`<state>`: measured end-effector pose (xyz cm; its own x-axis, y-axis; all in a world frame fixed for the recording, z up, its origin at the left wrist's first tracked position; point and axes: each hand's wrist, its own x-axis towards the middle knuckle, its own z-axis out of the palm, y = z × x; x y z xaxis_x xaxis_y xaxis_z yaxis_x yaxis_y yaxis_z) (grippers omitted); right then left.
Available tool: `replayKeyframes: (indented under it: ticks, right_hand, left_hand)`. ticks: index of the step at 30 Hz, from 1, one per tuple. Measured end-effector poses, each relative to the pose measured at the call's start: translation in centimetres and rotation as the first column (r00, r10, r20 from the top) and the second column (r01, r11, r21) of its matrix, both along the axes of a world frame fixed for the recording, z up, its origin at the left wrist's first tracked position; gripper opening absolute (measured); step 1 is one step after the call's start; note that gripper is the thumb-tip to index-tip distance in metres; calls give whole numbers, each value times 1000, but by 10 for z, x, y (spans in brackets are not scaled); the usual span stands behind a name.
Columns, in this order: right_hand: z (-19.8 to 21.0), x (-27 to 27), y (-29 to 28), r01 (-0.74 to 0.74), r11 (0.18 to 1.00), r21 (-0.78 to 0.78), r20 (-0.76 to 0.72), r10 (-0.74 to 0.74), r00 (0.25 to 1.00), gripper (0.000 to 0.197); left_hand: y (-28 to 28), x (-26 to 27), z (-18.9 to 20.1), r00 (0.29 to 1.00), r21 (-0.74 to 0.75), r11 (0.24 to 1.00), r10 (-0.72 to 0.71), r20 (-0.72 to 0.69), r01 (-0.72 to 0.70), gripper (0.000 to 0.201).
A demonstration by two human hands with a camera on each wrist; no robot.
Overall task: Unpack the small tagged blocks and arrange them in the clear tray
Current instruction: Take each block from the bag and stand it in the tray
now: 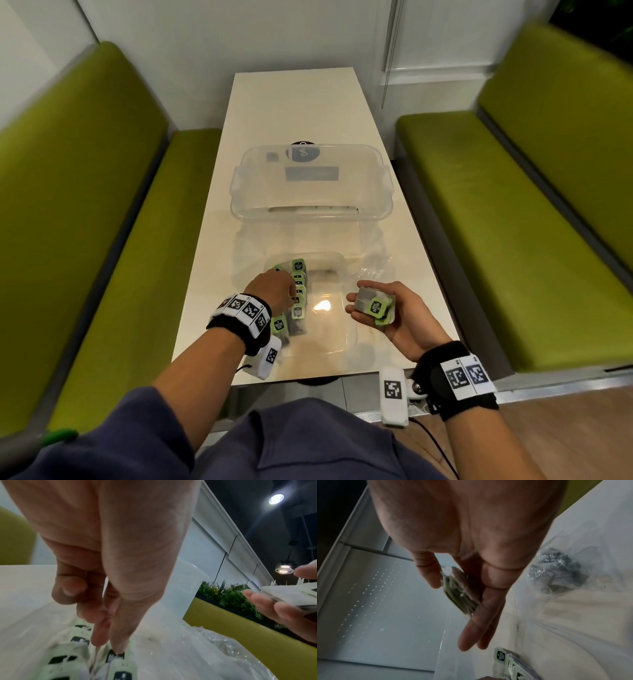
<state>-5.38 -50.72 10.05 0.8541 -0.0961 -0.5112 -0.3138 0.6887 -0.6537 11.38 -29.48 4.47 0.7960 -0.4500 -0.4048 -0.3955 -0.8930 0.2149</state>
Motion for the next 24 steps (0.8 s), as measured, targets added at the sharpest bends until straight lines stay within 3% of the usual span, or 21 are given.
replayKeyframes:
  ticks: [5, 9, 12, 15, 24]
  right_hand:
    - [3, 2, 3, -106, 992, 63, 11, 106, 994, 52]
    - [4, 3, 7, -171, 985, 13, 10, 171, 985, 49]
    - [7, 3, 12, -172, 984, -52, 28, 173, 985, 41]
    - [12, 3, 15, -164, 982, -93, 33, 168, 985, 30]
    - [9, 6, 21, -193, 965, -179, -3, 196, 981, 30]
  left_hand:
    - [-2, -9, 32, 1000, -247, 969, 30, 5, -28, 17]
    - [-10, -35, 73, 987, -532, 846, -58, -150, -31, 23]
    - [-16, -48, 86, 965, -551, 834, -173, -195, 38, 33]
    - [-21, -52, 86, 965, -549, 832, -201, -168, 78, 37]
    - [-29, -56, 82, 958, -621, 769, -271, -98, 154, 33]
